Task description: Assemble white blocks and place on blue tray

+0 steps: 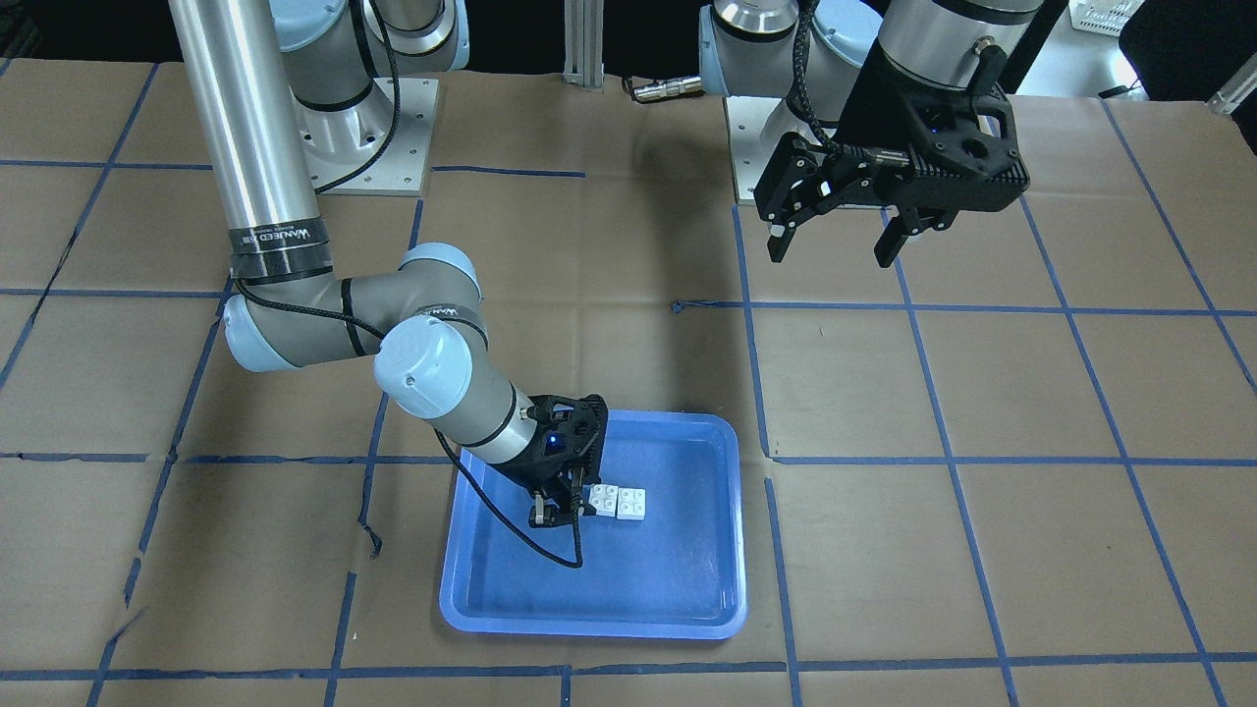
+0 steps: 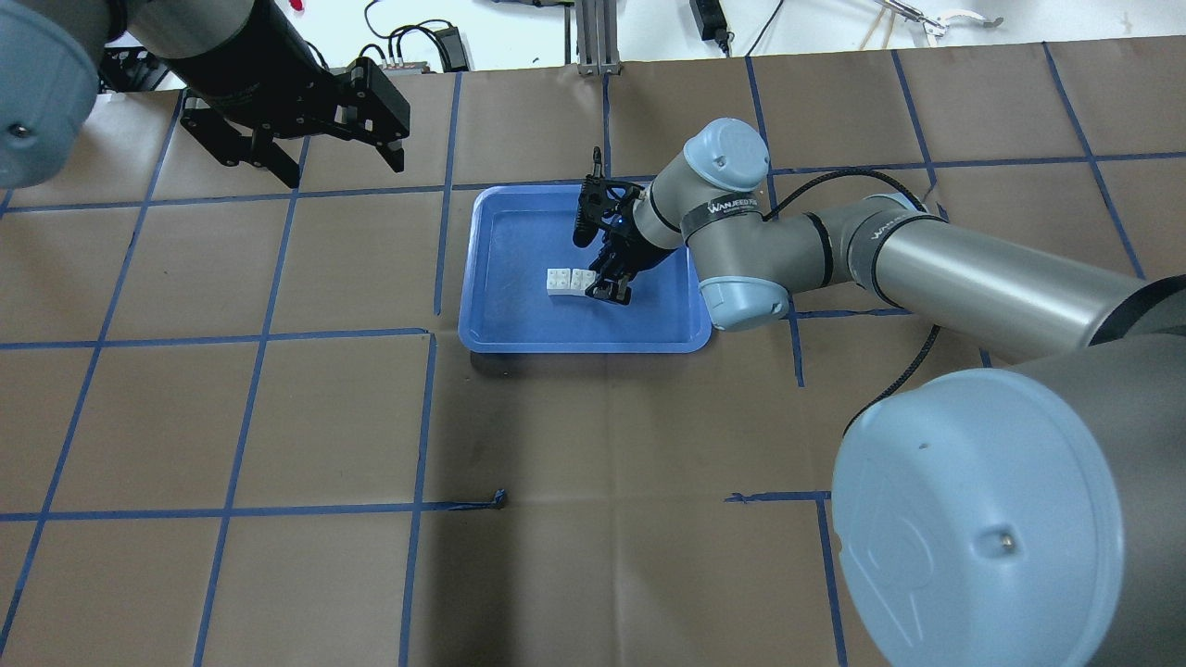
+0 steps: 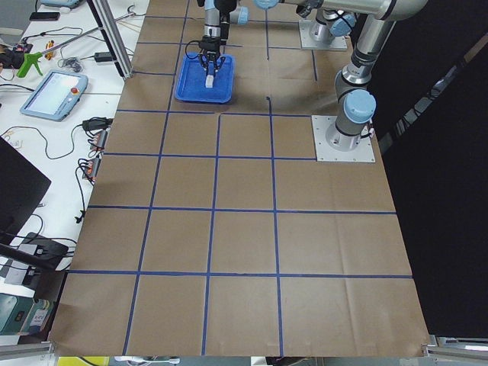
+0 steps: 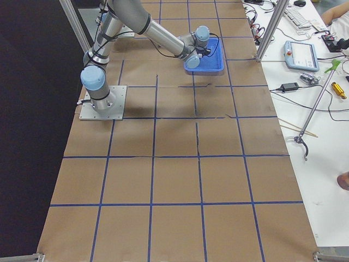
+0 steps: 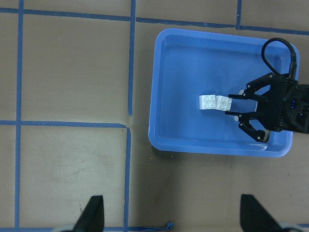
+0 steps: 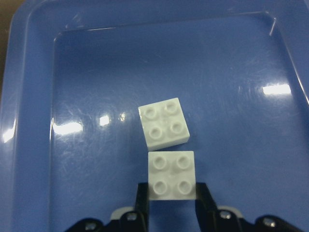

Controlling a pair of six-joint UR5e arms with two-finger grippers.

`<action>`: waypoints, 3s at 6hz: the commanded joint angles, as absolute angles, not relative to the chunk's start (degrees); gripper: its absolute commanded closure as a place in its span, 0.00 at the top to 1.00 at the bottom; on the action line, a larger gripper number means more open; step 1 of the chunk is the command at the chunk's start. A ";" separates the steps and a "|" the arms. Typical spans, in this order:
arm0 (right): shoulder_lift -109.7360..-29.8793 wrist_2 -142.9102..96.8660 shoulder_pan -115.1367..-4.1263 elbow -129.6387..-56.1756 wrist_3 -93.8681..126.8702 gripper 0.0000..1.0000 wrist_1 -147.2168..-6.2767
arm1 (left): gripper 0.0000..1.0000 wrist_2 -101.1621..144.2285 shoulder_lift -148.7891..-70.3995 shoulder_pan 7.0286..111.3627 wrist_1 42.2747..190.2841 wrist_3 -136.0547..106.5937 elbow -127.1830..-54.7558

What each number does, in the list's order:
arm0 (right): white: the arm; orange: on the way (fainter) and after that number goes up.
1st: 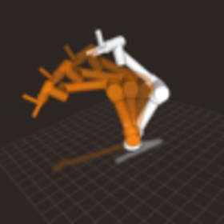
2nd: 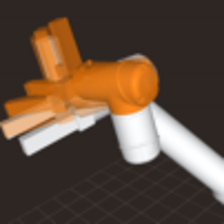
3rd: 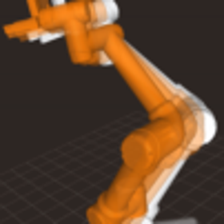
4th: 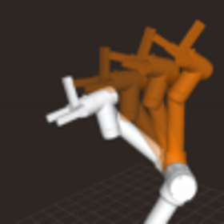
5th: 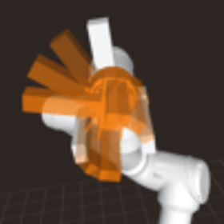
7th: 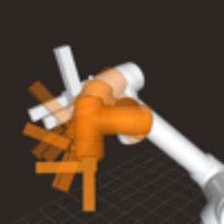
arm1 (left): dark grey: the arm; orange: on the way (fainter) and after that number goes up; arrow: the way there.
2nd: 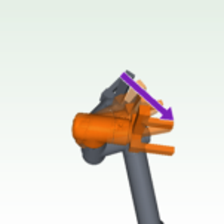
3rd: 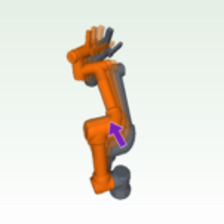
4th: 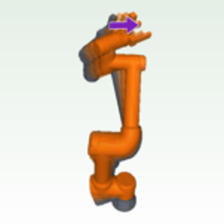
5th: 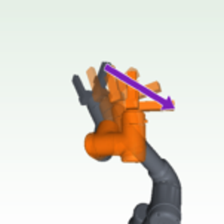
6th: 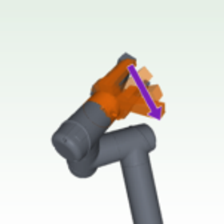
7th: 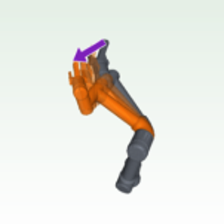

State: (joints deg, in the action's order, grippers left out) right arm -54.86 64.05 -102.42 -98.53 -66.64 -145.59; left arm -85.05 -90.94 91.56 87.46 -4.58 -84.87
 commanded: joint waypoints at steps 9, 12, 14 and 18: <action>-54.58 63.72 -102.57 -98.26 -66.45 0.33 -145.81 | 1.00 -86.13 -88.95 89.38 89.21 -4.57 -85.43; -54.49 63.54 -102.57 -98.44 -65.22 0.85 -145.72 | 1.00 -86.13 -88.86 89.39 88.59 -4.83 -86.04; -54.49 63.54 -102.57 -98.35 -65.21 0.99 -145.64 | 1.00 -85.96 -88.60 89.39 88.51 -4.83 -86.48; -58.78 65.30 -101.43 -98.08 -64.25 1.00 -141.27 | 1.00 -86.04 -88.59 89.56 88.77 -5.01 -86.48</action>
State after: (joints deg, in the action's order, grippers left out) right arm -56.87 64.68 -102.03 -97.95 -64.63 -143.71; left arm -86.05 -88.65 89.52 88.72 -4.95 -86.46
